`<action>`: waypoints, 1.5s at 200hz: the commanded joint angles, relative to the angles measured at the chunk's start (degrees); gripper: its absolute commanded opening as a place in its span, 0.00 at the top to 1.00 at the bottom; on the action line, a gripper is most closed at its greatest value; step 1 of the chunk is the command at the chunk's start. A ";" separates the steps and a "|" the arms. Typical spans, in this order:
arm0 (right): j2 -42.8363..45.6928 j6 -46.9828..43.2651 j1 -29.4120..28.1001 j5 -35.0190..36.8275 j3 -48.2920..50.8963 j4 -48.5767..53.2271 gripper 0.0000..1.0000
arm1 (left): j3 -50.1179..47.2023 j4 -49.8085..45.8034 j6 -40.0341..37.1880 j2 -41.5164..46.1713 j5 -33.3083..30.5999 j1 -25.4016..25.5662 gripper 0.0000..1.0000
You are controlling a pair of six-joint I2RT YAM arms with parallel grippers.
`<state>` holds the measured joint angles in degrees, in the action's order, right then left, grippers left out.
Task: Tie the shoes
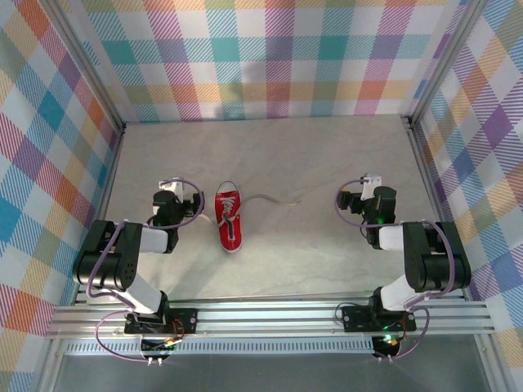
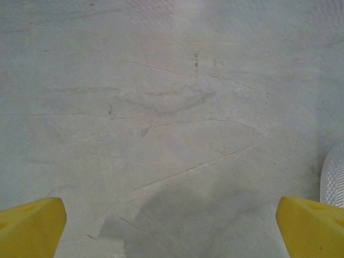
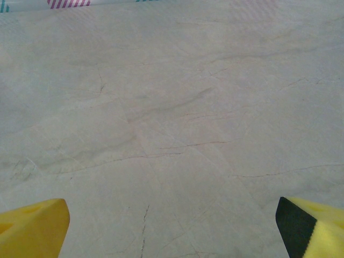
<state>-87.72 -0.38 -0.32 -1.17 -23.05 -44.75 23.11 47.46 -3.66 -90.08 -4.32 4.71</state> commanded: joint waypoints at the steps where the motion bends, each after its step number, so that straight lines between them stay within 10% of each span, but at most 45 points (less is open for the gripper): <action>1: -0.11 0.89 0.32 -1.02 -1.12 -1.22 0.01 | 0.96 0.44 0.76 -0.27 0.40 -0.51 0.00; 153: 1.52 0.87 0.32 -1.04 -3.22 3.99 0.01 | 1.18 -0.35 0.40 0.42 6.32 -2.07 0.02; 241: 11.38 15.04 -5.74 -2.49 -22.00 49.63 0.08 | 23.67 -52.91 13.01 6.81 9.65 -1.04 0.29; 300: 2.28 23.44 -23.15 -11.98 -26.44 52.37 0.15 | 23.13 -60.92 27.49 4.85 16.77 5.66 0.35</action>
<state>-81.52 18.06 -18.35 -7.01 -45.80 3.90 47.59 -6.81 16.21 -84.23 7.46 6.79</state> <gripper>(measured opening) 0.868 0.666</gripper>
